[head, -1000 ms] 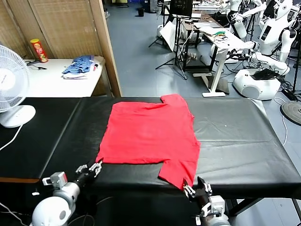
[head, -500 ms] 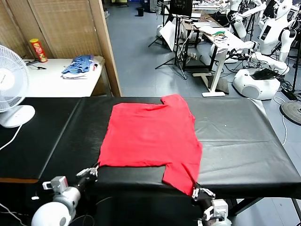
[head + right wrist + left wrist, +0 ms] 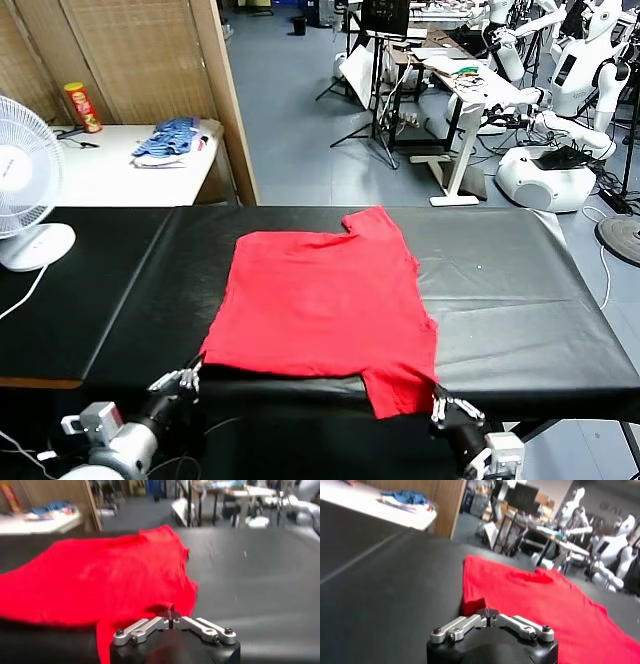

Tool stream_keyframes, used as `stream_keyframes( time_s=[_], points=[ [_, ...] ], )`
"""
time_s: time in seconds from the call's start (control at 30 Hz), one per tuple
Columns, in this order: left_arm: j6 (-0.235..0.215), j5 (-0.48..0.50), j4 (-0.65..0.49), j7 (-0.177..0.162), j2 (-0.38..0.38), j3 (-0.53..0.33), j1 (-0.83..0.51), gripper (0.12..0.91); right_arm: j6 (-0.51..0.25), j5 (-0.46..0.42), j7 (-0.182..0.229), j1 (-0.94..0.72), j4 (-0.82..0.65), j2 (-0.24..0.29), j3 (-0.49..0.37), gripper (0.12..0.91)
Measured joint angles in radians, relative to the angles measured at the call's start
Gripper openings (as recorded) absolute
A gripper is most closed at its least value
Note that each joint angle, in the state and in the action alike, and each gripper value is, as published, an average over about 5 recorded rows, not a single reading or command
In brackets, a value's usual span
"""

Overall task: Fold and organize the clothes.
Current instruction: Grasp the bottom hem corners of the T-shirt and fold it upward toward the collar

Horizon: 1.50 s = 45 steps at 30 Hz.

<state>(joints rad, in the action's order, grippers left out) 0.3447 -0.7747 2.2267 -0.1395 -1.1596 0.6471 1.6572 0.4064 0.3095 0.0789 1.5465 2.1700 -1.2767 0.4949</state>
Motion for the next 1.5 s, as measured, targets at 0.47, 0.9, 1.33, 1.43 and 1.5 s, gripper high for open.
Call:
stream_keyframes(
  time_s=[0.47, 0.9, 1.33, 1.43, 1.5],
  points=[
    [-0.018, 0.068, -0.195, -0.006, -0.002, -0.078, -0.283, 0.126, -0.051, -0.002, -0.018, -0.311, -0.271, 0.028, -0.068, 0.121],
    [-0.033, 0.21, -0.375, 0.002, -0.01, -0.156, -0.409, 0.126, -0.134, -0.025, -0.101, -0.428, -0.442, 0.029, -0.096, 0.223],
    [-0.014, 0.241, -0.386, 0.0, -0.008, -0.155, -0.402, 0.603, -0.092, -0.023, -0.109, -0.237, -0.242, 0.103, -0.043, 0.788],
    [-0.013, 0.247, -0.371, 0.007, -0.004, -0.148, -0.375, 0.737, -0.095, -0.029, -0.109, -0.192, -0.226, 0.098, -0.04, 0.791],
    [-0.011, 0.251, -0.365, 0.013, -0.003, -0.146, -0.356, 0.784, -0.095, -0.031, -0.109, -0.17, -0.221, 0.092, -0.04, 0.777]
  ],
)
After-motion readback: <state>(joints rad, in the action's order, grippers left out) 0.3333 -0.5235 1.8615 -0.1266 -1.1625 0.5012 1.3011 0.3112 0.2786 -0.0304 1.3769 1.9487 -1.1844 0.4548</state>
